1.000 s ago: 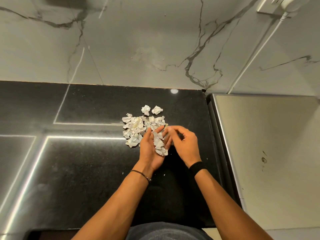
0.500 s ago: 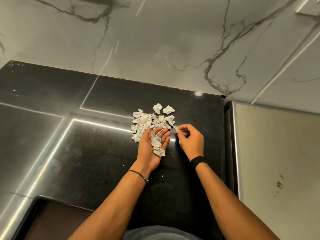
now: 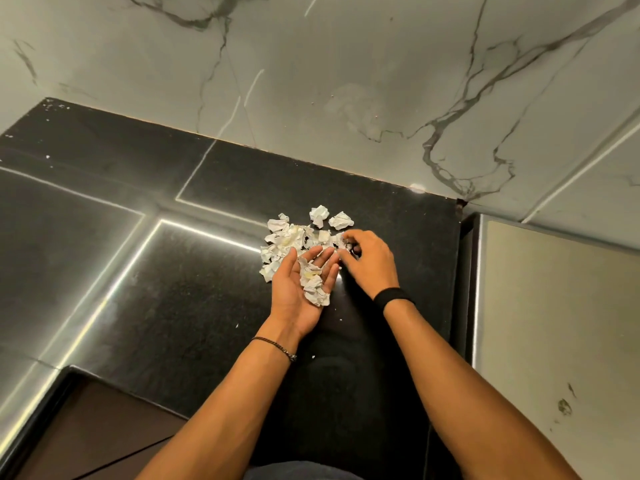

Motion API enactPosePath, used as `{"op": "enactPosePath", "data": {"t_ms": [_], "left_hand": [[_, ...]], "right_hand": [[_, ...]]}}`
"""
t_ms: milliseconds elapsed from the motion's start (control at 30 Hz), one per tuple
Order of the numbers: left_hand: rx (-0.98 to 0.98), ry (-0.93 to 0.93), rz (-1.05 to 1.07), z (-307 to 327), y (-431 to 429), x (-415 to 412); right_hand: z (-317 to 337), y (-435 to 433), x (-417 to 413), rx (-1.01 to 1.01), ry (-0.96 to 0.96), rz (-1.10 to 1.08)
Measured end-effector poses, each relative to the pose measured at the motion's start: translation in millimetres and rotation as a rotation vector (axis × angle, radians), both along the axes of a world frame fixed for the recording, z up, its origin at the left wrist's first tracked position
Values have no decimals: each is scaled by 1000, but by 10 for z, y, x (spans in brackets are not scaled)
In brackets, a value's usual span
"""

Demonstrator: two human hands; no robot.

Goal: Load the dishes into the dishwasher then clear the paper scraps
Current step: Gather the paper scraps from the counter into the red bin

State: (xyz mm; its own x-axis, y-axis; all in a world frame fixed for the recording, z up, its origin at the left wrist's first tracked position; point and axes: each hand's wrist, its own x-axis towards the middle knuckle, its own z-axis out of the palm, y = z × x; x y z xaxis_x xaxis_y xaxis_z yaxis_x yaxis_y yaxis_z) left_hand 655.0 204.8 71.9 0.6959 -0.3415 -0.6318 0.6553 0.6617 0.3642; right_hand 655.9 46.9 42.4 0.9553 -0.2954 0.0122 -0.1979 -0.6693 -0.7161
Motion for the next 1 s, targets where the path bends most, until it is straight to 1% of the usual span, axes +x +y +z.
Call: {"op": "enactPosePath", "data": {"t_ms": [67, 100, 133, 200, 267, 333, 433, 467, 533, 567, 600, 633, 667, 733, 800, 867, 1000], "left_hand": [[25, -7, 5, 25, 22, 5], [34, -10, 5, 31, 26, 9], [41, -13, 3, 30, 23, 16], [61, -22, -11, 33, -10, 17], [69, -30, -41, 39, -77, 10], [51, -42, -71, 55, -153, -4], [0, -16, -74, 67, -208, -4], [-13, 3, -60, 68, -207, 3], [-48, 23, -29, 49, -176, 24], [-55, 34, -8, 46, -150, 34], [-57, 46, 11, 42, -122, 37], [-59, 53, 28, 38, -90, 40], [-55, 50, 36, 23, -58, 41], [-39, 33, 39, 31, -1, 45], [-20, 4, 34, 30, 46, 60], [14, -22, 29, 43, 83, 70], [51, -39, 39, 3, 144, 86]], "right_hand": [[-102, 3, 6, -126, -21, 31], [-113, 0, -31, -132, -44, 11], [-104, -3, -85, -94, -54, -31], [-30, -6, -200, 75, -91, -143], [104, 30, -335, 219, -159, -192], [304, 99, -477, 278, -208, -125], [507, 175, -576, 312, -175, 86], [526, 180, -567, 328, -165, 112], [503, 148, -492, 389, -199, 9], [460, 122, -425, 390, -224, -79], [407, 93, -356, 350, -225, -147], [342, 65, -274, 277, -188, -167], [269, 44, -196, 194, -119, -142], [149, 58, -80, 31, 35, -23], [73, 111, -18, -82, 82, 36], [66, 142, -19, -96, 48, -4], [106, 131, -152, 30, 19, -149]]}}
